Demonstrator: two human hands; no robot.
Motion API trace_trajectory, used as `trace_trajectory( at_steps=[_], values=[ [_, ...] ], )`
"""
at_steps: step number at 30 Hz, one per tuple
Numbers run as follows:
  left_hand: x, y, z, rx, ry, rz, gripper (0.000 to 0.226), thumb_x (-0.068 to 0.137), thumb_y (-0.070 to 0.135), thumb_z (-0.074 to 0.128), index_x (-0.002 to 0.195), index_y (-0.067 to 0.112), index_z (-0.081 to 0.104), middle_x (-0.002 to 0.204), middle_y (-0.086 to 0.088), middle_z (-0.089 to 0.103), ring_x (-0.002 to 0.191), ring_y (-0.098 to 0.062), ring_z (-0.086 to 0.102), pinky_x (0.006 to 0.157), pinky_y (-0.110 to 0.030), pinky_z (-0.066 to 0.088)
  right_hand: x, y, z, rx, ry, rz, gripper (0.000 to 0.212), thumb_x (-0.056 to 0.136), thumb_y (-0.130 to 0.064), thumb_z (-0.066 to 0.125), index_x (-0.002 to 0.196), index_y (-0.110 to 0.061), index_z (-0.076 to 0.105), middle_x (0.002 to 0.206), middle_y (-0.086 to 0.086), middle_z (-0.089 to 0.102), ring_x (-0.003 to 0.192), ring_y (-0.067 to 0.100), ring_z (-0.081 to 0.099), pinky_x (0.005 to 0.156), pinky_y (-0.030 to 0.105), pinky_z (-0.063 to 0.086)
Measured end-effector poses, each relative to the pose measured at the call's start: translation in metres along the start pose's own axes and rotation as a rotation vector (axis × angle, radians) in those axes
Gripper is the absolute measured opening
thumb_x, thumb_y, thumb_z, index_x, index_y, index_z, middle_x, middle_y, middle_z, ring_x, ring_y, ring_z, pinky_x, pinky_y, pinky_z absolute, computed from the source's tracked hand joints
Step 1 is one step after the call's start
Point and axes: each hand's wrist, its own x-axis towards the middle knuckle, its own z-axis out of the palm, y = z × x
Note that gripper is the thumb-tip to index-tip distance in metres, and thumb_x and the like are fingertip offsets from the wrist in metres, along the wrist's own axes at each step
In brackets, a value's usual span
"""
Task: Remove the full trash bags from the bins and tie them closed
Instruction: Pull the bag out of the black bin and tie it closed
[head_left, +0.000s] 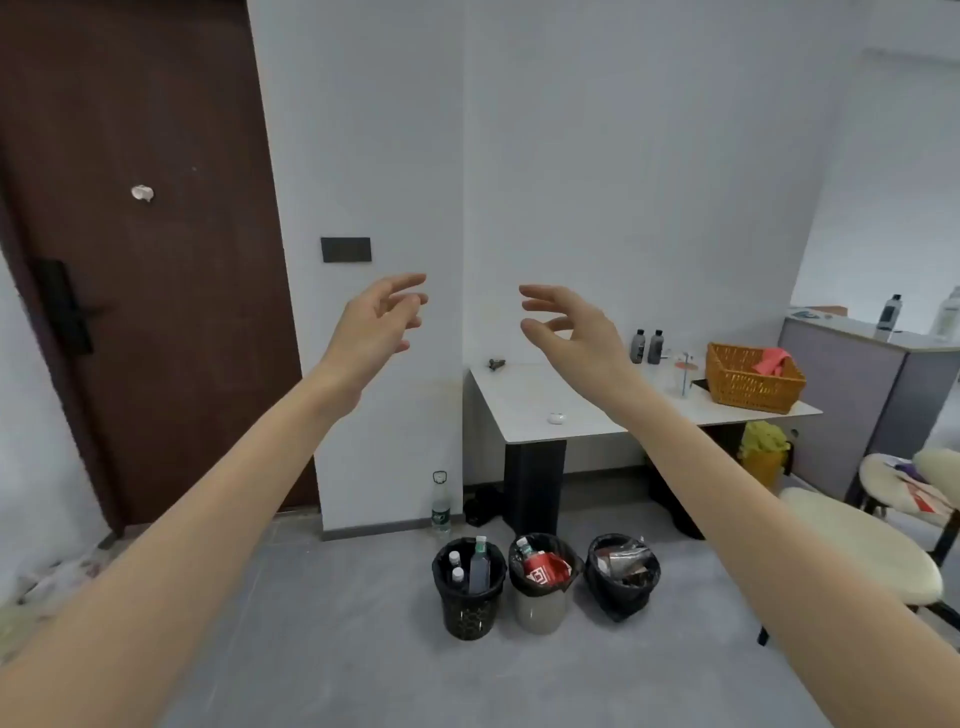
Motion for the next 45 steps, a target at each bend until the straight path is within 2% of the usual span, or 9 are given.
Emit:
trace_trajectory(
  at_steps=[10,16,18,21,23,30,35,40,45],
  values=[
    [0.124,-0.106,-0.014,-0.044,-0.059,-0.063,0.032,0.1,0.025,0.041,0.13,0.029,0.049,0.124,0.006,0.058,0.109,-0.012,0.058,0.089,-0.026,0.05,0.094,0.093,0.087,0.012,0.006,0.155,0.035,0.093,-0.025,0.055,0.127,-0.032,0.054,0.12,-0.014,0.06,0.095,-0.008,0.054,0.079,0.009,0.039],
    [0.189,-0.171,0.004,-0.071,-0.067,-0.139,0.03,0.1,0.023,0.042,0.127,0.031,0.051,0.12,0.007,0.059,0.108,-0.012,0.059,0.092,-0.029,0.05,0.146,0.156,0.114,-0.017,-0.005,0.199,0.035,0.093,-0.026,0.054,0.128,-0.032,0.054,0.12,-0.019,0.058,0.098,-0.005,0.055,0.082,0.031,0.051],
    [0.209,-0.193,0.015,-0.07,-0.07,-0.161,0.03,0.1,0.022,0.042,0.127,0.031,0.052,0.12,0.007,0.06,0.108,-0.013,0.059,0.093,-0.031,0.05,0.163,0.18,0.122,-0.012,-0.003,0.217,0.035,0.093,-0.026,0.054,0.128,-0.032,0.054,0.121,-0.021,0.058,0.099,-0.004,0.055,0.08,0.029,0.05],
    [0.24,-0.226,0.036,-0.073,-0.069,-0.189,0.03,0.099,0.021,0.042,0.126,0.03,0.053,0.12,0.006,0.06,0.109,-0.014,0.059,0.096,-0.033,0.049,0.19,0.219,0.131,-0.003,-0.008,0.229,0.035,0.093,-0.025,0.054,0.127,-0.031,0.055,0.123,-0.019,0.058,0.098,-0.005,0.055,0.077,0.014,0.042],
    [0.261,-0.247,0.053,-0.074,-0.07,-0.202,0.03,0.099,0.021,0.042,0.126,0.03,0.053,0.12,0.006,0.061,0.109,-0.014,0.06,0.096,-0.034,0.049,0.208,0.247,0.134,0.006,-0.019,0.247,0.034,0.093,-0.024,0.054,0.127,-0.03,0.055,0.125,-0.018,0.058,0.097,-0.005,0.055,0.077,0.009,0.039],
    [0.334,-0.309,0.112,-0.079,-0.067,-0.271,0.028,0.099,0.022,0.042,0.121,0.033,0.054,0.117,0.008,0.062,0.106,-0.013,0.061,0.096,-0.034,0.049,0.27,0.342,0.137,0.027,-0.118,0.315,0.033,0.093,-0.022,0.054,0.124,-0.032,0.057,0.12,-0.018,0.06,0.096,-0.004,0.056,0.079,0.009,0.039],
    [0.376,-0.352,0.146,-0.064,-0.085,-0.337,0.029,0.099,0.021,0.041,0.123,0.032,0.054,0.117,0.008,0.062,0.106,-0.012,0.061,0.095,-0.033,0.049,0.303,0.398,0.145,0.042,-0.175,0.365,0.033,0.093,-0.022,0.053,0.124,-0.032,0.056,0.119,-0.019,0.06,0.094,-0.006,0.054,0.074,0.002,0.037],
    [0.411,-0.399,0.179,-0.054,-0.123,-0.378,0.03,0.099,0.021,0.041,0.124,0.032,0.054,0.115,0.011,0.062,0.105,-0.009,0.061,0.092,-0.028,0.049,0.329,0.454,0.158,0.05,-0.234,0.391,0.034,0.094,-0.022,0.053,0.127,-0.032,0.054,0.12,-0.017,0.059,0.098,-0.001,0.056,0.082,0.012,0.041],
    [0.446,-0.449,0.213,-0.084,-0.141,-0.417,0.028,0.099,0.022,0.041,0.121,0.032,0.055,0.112,0.013,0.062,0.101,-0.007,0.061,0.09,-0.026,0.049,0.354,0.508,0.169,0.042,-0.273,0.427,0.035,0.095,-0.023,0.053,0.129,-0.031,0.052,0.122,-0.017,0.059,0.102,0.004,0.057,0.083,0.013,0.042]
  ],
)
